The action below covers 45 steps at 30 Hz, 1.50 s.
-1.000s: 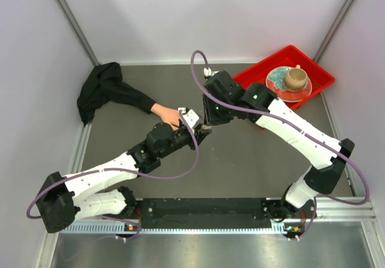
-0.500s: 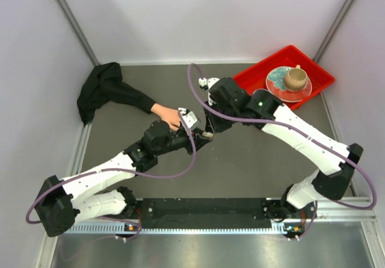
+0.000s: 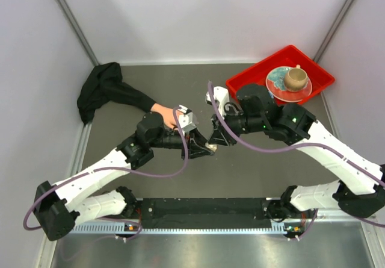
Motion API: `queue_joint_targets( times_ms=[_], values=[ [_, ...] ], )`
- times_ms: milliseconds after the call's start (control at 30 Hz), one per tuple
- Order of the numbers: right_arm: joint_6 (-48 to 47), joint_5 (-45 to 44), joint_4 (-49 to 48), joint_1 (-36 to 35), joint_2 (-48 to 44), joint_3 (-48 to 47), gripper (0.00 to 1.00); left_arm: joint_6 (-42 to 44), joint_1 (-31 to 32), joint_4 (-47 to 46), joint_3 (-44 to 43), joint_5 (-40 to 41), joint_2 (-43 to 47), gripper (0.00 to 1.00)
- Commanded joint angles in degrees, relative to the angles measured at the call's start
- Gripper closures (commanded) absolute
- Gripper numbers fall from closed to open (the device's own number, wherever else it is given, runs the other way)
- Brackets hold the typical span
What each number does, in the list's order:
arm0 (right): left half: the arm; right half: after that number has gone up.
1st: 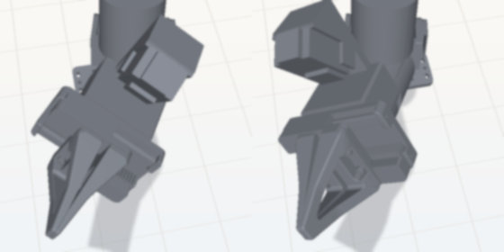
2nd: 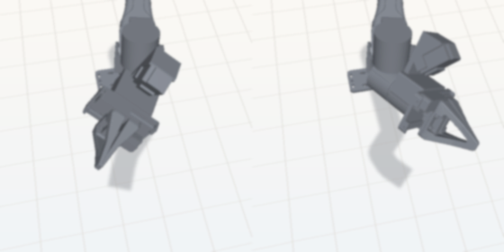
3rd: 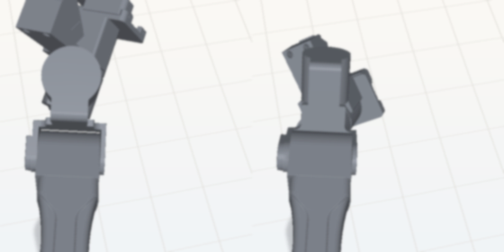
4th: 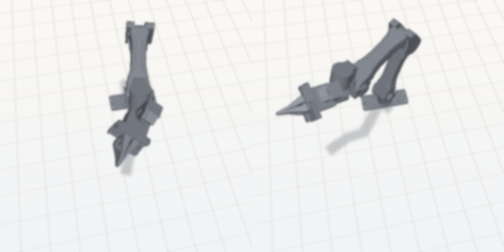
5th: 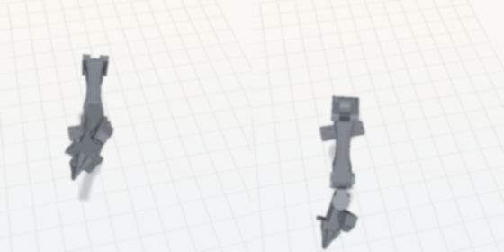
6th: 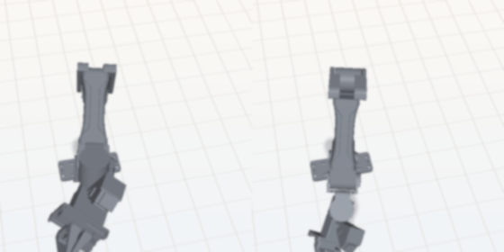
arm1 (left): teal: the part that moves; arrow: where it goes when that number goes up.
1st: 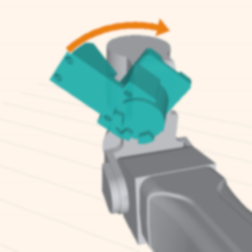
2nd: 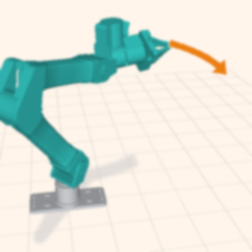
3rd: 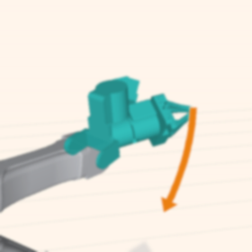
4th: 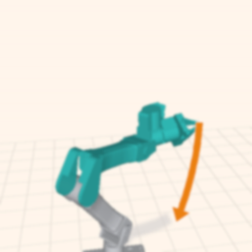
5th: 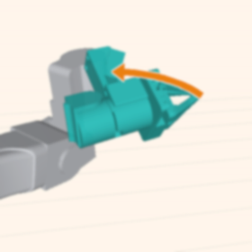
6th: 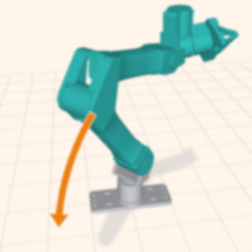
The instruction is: Paint the nails
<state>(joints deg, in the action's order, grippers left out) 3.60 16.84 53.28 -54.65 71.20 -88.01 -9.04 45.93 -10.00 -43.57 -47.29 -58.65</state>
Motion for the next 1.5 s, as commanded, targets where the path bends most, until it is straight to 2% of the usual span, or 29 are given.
queue_joint_targets(
  times_ms=[0, 33, 67, 100, 133, 167, 233, 300, 400, 633, 833, 900, 933, 967, 1000, 1067, 1100, 1167, 1200, 1267, 1300, 1333, 1400, 1433, 1467],
  values=[
    [-0.36, -8.47, -2.75, -0.01, 1.04, -1.28, 0.91, 4.28, 0.83, 2.17, -4.07, 0.93, 1.87, 1.0],
    [3.57, -13.45, -0.74, -0.01, 1.48, -2.25, 0.82, 4.9, 0.91, 2.79, -3.8, 8.71, 1.96, 1.0],
    [5.79, -15.76, 0.33, -0.01, 2.1, -3.39, 0.73, 5.78, 1.09, 2.71, -3.63, 11.92, 1.88, 1.0],
    [9.03, -19.01, 1.64, -0.01, 2.8, -5.66, 0.57, 6.92, 1.26, 3.05, -3.71, 16.83, 1.61, 1.0],
    [16.02, -22.08, 2.61, -0.1, 3.76, -6.47, 0.5, 7.1, 1.44, 3.06, -3.54, 20.79, 1.35, 1.0],
    [19.31, -25.94, 4.1, -0.02, 4.21, -7.08, 0.48, 7.28, 1.96, 1.58, -3.36, 27.44, 0.74, 1.0],
    [27.82, -28.52, 5.43, -0.01, 5.96, -9.02, 0.46, 7.46, 3.54, -0.8, -2.14, 34.51, 0.21, 1.0],
    [30.76, -29.23, 6.4, -0.19, 7.19, -10.95, 0.46, 7.72, 4.25, -4.49, -1.08, 40.84, -0.49, 1.0],
    [31.91, -30.81, 6.49, -0.63, 9.83, -12.36, 0.5, 7.28, 5.13, -6.43, -1.34, 45.16, -2.08, 1.0],
    [31.82, -31.78, 5.7, -2.12, 14.23, -15.44, 0.6, 6.14, 6.36, -7.4, -1.43, 48.41, -3.66, 1.0],
    [30.42, -33.27, 5.35, -2.21, 15.9, -14.39, 0.67, 5.52, 6.36, -7.23, -0.55, 48.17, -2.61, 1.0],
    [29.89, -34.06, 4.91, -2.21, 15.73, -13.77, 0.73, 5.44, 6.36, -6.88, -0.46, 47.73, -2.34, 1.0],
    [29.02, -34.42, 4.73, -2.21, 15.81, -13.68, 0.79, 5.43, 6.36, -6.79, -0.37, 47.55, -2.26, 1.0],
    [28.4, -34.33, 4.64, -2.3, 15.81, -13.86, 0.91, 5.09, 6.36, -6.61, -0.37, 47.55, -2.17, 1.0],
    [27.61, -33.98, 4.64, -2.21, 15.81, -13.95, 0.97, 5.0, 6.36, -6.52, -0.29, 45.9, -2.08, 1.0],
    [24.36, -32.75, 4.82, -2.3, 15.55, -13.6, 1.0, 4.04, 6.36, -5.56, -0.55, 43.7, -1.21, 1.0],
    [22.79, -31.79, 4.56, -2.21, 15.29, -13.07, 1.0, 4.9, 6.19, -5.56, -0.29, 36.29, -0.5, 1.0],
    [14.72, -25.83, 3.51, -2.21, 13.02, -9.84, 1.0, 6.31, 5.49, -5.03, -0.02, 26.68, 2.12, 1.0],
    [11.47, -23.02, -0.15, -2.21, 11.35, -7.64, 1.0, 6.23, 4.96, -5.12, 0.33, 15.67, 3.1, 1.0],
    [3.02, -15.38, -5.0, -2.21, 4.7, 0.59, 1.0, 4.22, 2.77, -4.68, -0.11, 4.81, 4.34, 1.0],
    [-2.4, -11.78, -8.94, -2.21, 2.56, 2.91, 1.0, 3.07, 1.89, -3.03, -1.76, -3.34, 4.16, 1.0],
    [-3.32, -5.22, -10.81, -2.21, 0.37, 4.93, 1.0, 2.19, 0.84, -2.14, -2.74, -7.6, 3.12, 1.0],
    [-7.44, -0.25, -12.31, -2.21, -3.69, 8.02, 1.0, -1.06, 0.74, -0.99, -5.55, -13.42, 1.97, 1.0],
    [-8.59, 4.38, -12.06, -2.21, -4.31, 8.03, 1.0, -2.81, 0.82, -1.86, -6.17, -19.45, 1.09, 1.0],
    [-8.95, 5.56, -12.06, -2.12, -4.58, 8.03, 1.0, -6.13, 0.83, -3.34, -6.96, -21.16, 0.56, 1.0]
  ],
)
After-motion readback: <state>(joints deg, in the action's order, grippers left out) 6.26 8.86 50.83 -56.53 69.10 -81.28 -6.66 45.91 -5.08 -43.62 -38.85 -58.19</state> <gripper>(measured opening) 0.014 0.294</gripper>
